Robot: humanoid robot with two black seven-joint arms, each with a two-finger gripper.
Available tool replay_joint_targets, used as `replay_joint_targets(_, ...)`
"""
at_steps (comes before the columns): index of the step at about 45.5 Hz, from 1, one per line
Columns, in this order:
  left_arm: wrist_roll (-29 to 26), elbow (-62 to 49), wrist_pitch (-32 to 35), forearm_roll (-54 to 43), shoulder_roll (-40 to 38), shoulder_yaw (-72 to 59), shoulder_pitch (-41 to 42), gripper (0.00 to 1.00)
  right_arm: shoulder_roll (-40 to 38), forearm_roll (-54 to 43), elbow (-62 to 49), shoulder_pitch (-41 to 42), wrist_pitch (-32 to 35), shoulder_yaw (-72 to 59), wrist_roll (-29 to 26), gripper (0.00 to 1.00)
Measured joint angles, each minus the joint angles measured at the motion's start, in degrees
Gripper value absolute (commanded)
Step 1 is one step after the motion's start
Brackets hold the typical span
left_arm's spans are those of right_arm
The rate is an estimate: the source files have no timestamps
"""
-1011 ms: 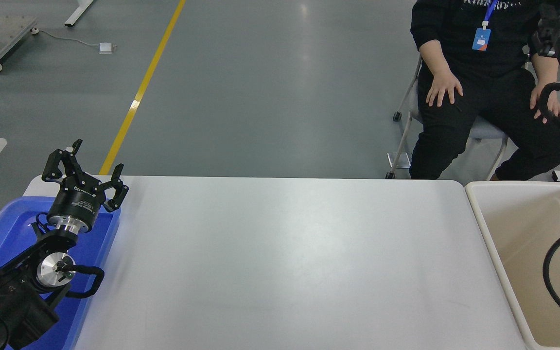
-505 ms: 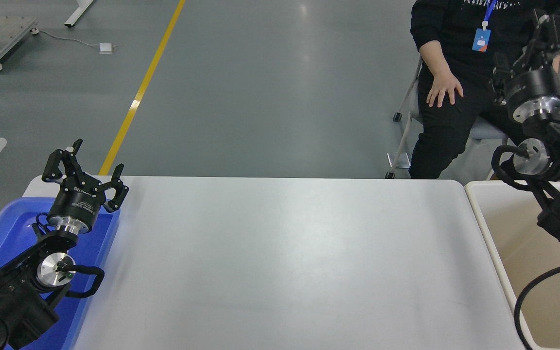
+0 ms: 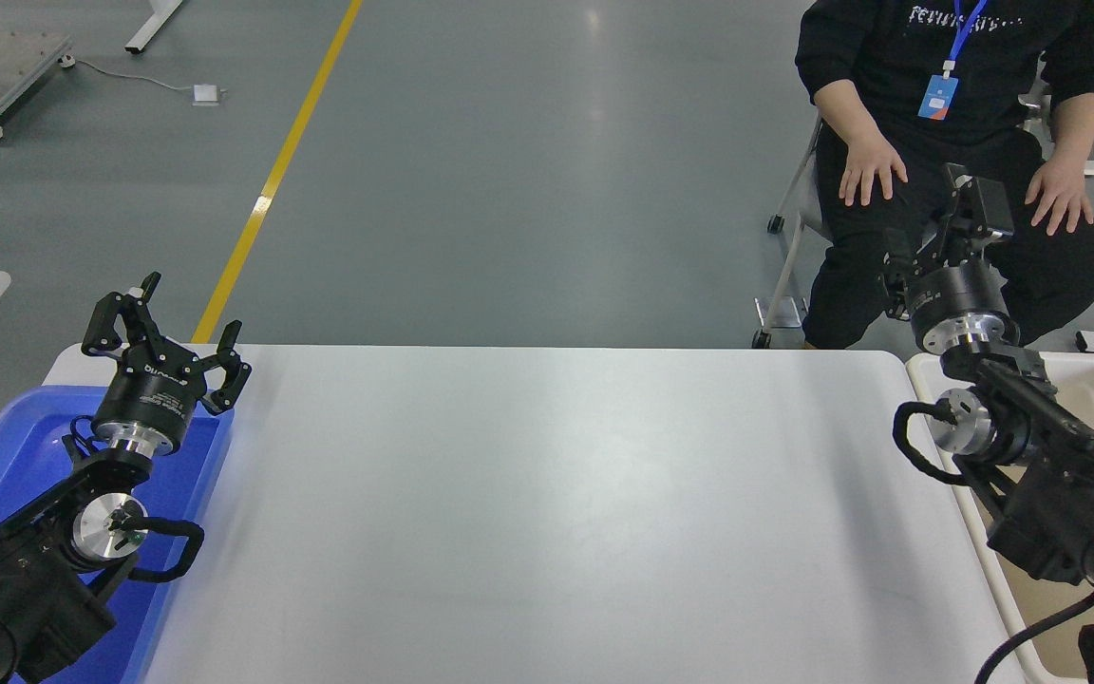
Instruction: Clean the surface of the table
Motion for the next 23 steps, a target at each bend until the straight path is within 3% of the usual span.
replay_joint_targets(23, 0.0, 0.0, 0.0, 0.0, 0.0, 0.0, 0.0, 1.0, 0.3, 0.0, -1.5, -0.7, 0.6, -0.1, 0.2, 0.99)
